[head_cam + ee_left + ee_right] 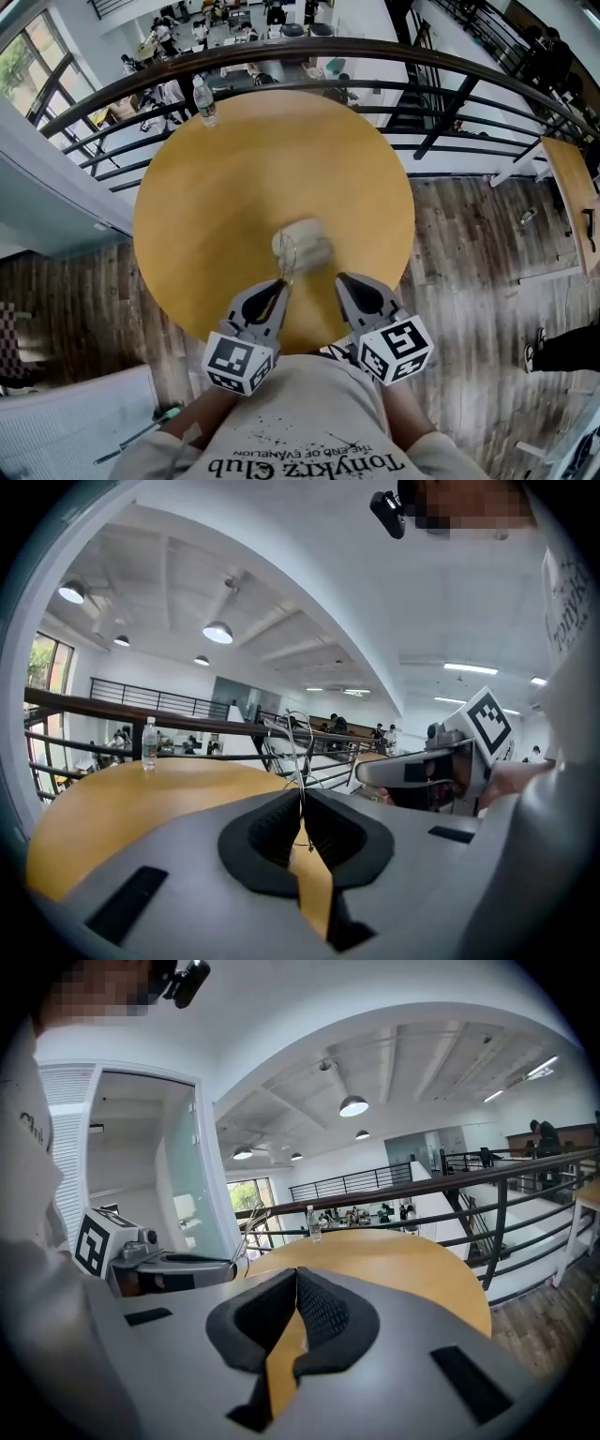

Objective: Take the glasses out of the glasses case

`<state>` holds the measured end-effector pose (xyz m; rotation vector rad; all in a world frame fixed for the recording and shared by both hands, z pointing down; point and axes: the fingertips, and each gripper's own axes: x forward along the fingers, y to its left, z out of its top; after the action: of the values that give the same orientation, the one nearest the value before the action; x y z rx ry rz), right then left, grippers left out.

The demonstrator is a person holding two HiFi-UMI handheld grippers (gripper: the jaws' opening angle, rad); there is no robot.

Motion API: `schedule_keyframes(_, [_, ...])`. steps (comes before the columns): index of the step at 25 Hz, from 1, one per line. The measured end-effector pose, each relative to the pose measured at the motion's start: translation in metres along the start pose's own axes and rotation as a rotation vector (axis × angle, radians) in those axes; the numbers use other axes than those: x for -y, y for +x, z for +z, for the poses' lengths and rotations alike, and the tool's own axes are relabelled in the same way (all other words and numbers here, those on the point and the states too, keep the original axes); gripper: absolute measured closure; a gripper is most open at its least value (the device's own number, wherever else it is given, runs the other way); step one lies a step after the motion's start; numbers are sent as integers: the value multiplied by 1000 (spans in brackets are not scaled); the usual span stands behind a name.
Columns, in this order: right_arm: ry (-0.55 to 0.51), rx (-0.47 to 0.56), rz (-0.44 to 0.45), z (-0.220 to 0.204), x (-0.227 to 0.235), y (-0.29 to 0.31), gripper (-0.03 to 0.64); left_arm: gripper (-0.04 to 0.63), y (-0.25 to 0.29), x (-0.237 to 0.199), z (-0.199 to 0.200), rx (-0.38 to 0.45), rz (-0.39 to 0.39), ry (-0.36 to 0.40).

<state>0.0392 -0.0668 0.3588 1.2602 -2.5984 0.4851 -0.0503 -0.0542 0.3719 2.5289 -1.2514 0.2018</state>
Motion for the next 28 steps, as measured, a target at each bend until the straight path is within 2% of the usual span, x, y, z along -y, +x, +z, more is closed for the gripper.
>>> schedule_keyframes(28, [30,-13,-28,-6,-2,-8,592,560,-7,7,-12,-52,-21,-4])
